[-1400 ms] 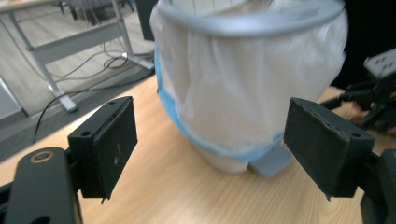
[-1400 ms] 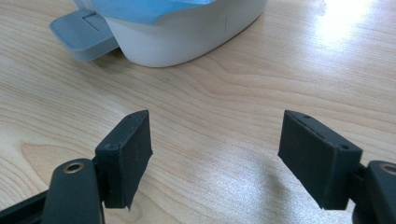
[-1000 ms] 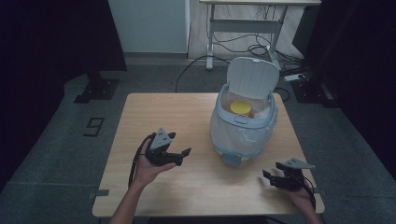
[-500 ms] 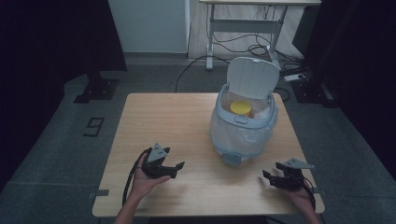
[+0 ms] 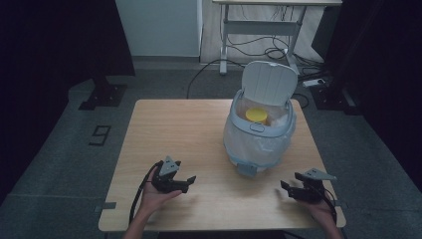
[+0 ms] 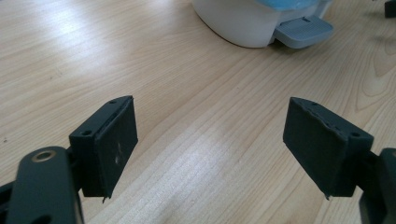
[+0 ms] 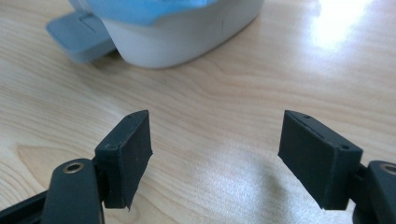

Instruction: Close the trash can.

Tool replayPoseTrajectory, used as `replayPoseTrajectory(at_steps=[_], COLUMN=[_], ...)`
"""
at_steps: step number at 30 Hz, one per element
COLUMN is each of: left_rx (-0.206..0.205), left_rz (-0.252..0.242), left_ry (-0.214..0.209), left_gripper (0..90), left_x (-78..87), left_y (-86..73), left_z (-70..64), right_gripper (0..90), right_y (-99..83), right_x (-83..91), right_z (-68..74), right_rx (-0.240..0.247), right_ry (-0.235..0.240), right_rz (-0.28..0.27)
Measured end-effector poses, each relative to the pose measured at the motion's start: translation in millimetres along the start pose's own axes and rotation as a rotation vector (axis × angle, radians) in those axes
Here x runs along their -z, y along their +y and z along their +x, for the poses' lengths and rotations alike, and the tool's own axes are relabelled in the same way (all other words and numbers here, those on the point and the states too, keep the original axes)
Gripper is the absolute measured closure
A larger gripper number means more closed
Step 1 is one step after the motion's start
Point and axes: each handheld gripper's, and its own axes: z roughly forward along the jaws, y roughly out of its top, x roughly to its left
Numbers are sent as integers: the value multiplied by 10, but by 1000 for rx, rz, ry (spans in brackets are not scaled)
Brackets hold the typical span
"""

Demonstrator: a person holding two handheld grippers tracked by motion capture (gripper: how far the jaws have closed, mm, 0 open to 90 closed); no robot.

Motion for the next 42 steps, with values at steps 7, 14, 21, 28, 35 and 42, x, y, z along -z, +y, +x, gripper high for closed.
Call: replayPoseTrajectory(at_steps=[7, 14, 21, 28, 35, 42], left_rx=[-1, 10, 3, 10, 18, 16], left_rz=[11, 15, 35, 39, 44, 50], left_ry=[-9, -17, -20, -26, -29, -32], left_gripper=[179, 180, 180, 180, 180, 180], left_x=[-11, -19, -51, -58, -64, -81], left_y=[-32, -64, -90, -118, -142, -150], left_z=[-21, -24, -49, -52, -44, -59], right_gripper=[249, 250, 250, 255, 256, 256], right_y=[194, 321, 545, 813, 1061, 1334], right_x=[108, 209, 396, 575, 671, 718], right_z=[-52, -70, -98, -98, -108, -122], right_rx=[-6, -41, -47, -41, -39, -29], right_ry=[12, 38, 48, 71, 101, 123], right_rz=[-50, -87, -146, -203, -244, -275])
